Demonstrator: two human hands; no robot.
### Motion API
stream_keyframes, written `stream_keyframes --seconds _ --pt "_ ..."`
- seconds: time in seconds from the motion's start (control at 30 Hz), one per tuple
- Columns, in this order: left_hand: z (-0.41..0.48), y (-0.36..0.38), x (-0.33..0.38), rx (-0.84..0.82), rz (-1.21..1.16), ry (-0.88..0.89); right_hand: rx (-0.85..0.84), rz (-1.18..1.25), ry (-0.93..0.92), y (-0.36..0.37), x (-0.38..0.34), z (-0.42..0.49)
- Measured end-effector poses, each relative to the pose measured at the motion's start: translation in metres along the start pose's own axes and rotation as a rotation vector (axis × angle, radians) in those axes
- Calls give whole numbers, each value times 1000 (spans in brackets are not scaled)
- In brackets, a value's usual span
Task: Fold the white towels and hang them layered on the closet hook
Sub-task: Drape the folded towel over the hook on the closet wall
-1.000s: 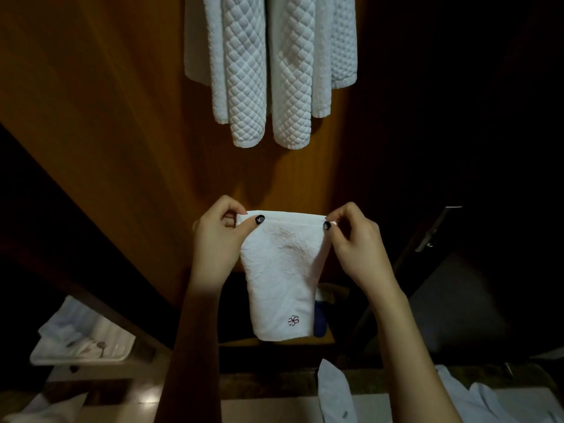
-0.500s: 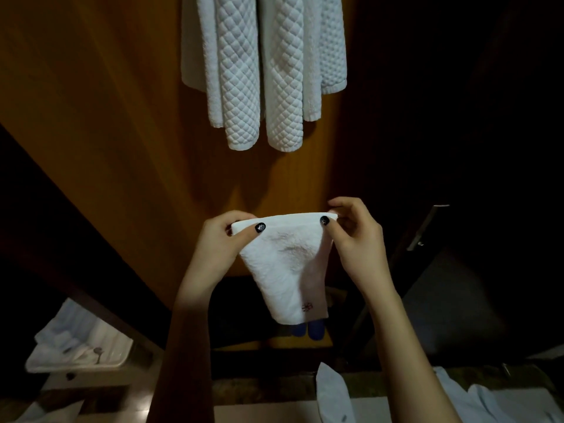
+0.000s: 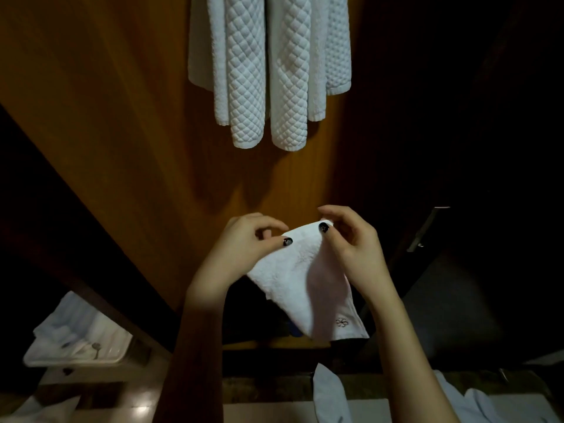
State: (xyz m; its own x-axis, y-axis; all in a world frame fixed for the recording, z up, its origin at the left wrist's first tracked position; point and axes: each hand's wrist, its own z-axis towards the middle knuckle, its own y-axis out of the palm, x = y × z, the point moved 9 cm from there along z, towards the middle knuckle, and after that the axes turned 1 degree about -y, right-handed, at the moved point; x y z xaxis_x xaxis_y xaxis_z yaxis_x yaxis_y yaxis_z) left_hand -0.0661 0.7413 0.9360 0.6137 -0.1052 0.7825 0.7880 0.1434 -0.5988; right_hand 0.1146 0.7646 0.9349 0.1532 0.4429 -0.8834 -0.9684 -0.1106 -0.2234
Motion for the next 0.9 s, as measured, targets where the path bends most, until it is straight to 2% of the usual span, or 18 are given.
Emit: stream_keyframes --seconds 0.1,0.23,0.4,0.5,0.6,0.7,0.83,0.9 --pt "2 15 1 -67 52 2 -38 17 -3 4 2 -1" --pt "0 25 0 -106 -21 14 -21 30 34 2 9 -2" --pt "0 25 -4 -109 -128 3 -134 53 254 8 35 -3" --pt "1 25 -9 -126 -121 -46 -109 92 284 10 44 -6" --pt "3 23 -13 -141 -52 -67 -50 128 285 10 48 -8" --pt "3 13 -9 -56 26 -21 -36 173 278 10 49 -5" --pt "-3 2 -2 38 349 5 -72 194 258 17 43 -3" --pt "-6 -5 3 118 414 23 -75 217 240 18 39 -3"
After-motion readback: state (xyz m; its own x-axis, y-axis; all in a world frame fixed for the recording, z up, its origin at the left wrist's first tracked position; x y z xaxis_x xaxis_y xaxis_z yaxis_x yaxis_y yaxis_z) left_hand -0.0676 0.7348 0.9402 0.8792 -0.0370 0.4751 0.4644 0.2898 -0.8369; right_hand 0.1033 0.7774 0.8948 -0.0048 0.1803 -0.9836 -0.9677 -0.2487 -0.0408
